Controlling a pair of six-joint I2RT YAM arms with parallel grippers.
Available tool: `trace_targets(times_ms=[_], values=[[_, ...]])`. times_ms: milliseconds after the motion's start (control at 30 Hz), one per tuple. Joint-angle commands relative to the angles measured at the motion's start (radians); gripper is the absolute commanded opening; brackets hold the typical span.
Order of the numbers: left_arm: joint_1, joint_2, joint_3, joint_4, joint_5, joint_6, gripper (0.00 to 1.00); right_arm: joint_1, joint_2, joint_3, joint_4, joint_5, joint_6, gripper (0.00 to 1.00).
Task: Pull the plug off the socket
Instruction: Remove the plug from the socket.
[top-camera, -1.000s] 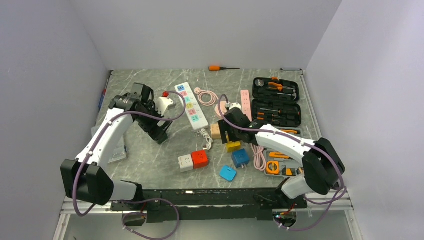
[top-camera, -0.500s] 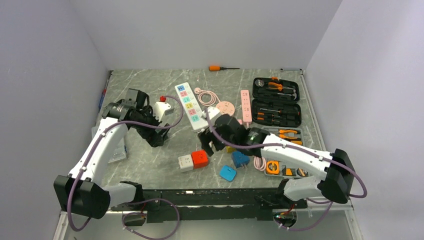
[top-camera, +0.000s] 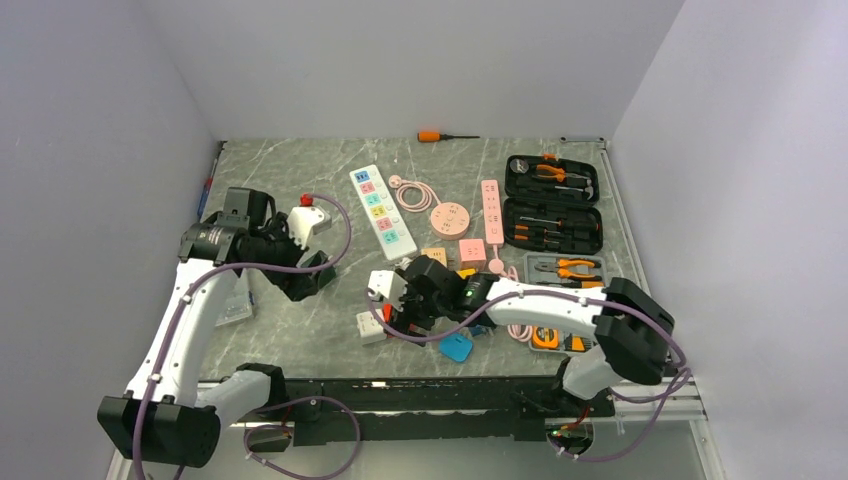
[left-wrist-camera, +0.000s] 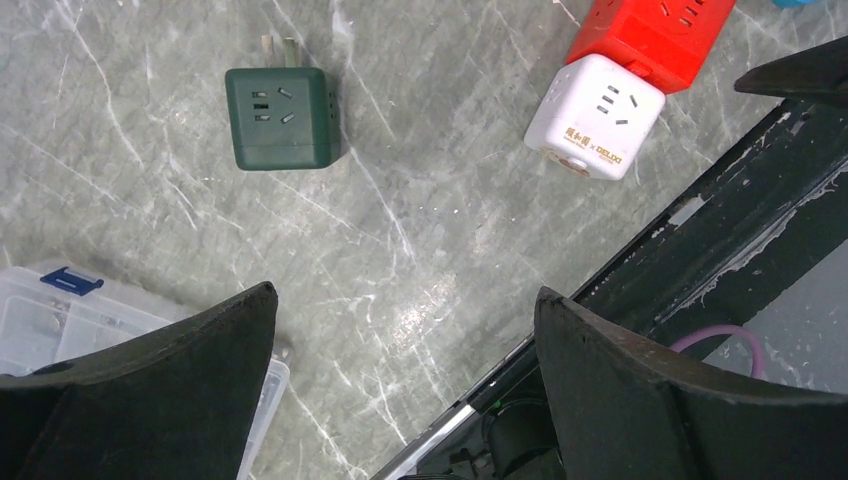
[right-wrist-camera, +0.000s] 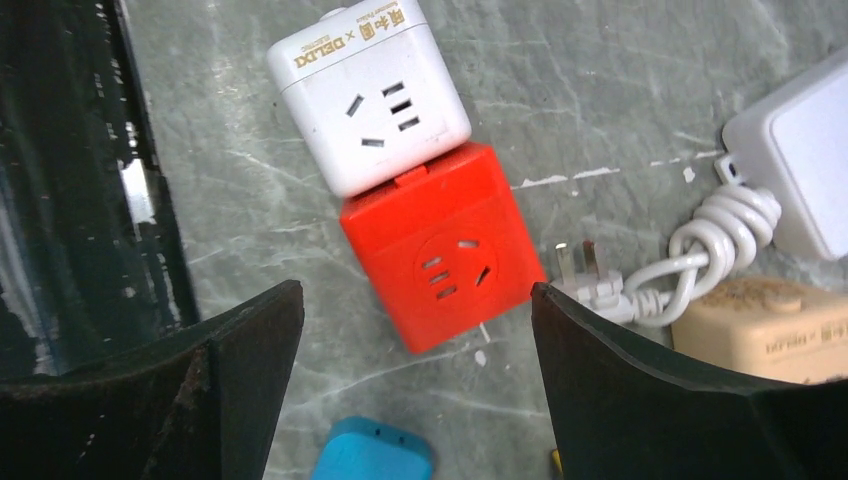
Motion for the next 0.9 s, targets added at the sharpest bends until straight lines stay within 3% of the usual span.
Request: trace_targets(times_ms=[0, 467, 867], values=[[0.023, -0.022, -0.002, -0.017, 0.036, 0.026, 0.99, -0.002, 0.067, 0.077, 0.052, -0.028, -0.119, 0.86], [0.045, -0.019, -0.014, -0.004, 0.04, 0.031, 0.99, -0.034, 0.184, 0.11, 0.103, -0.067, -0.143, 0.86], [0.055, -0.019, -0.012, 0.0, 0.041, 0.028, 0.99, -0.03, 0.208, 0.086, 0.122, -0.137, -0.037, 0.78]])
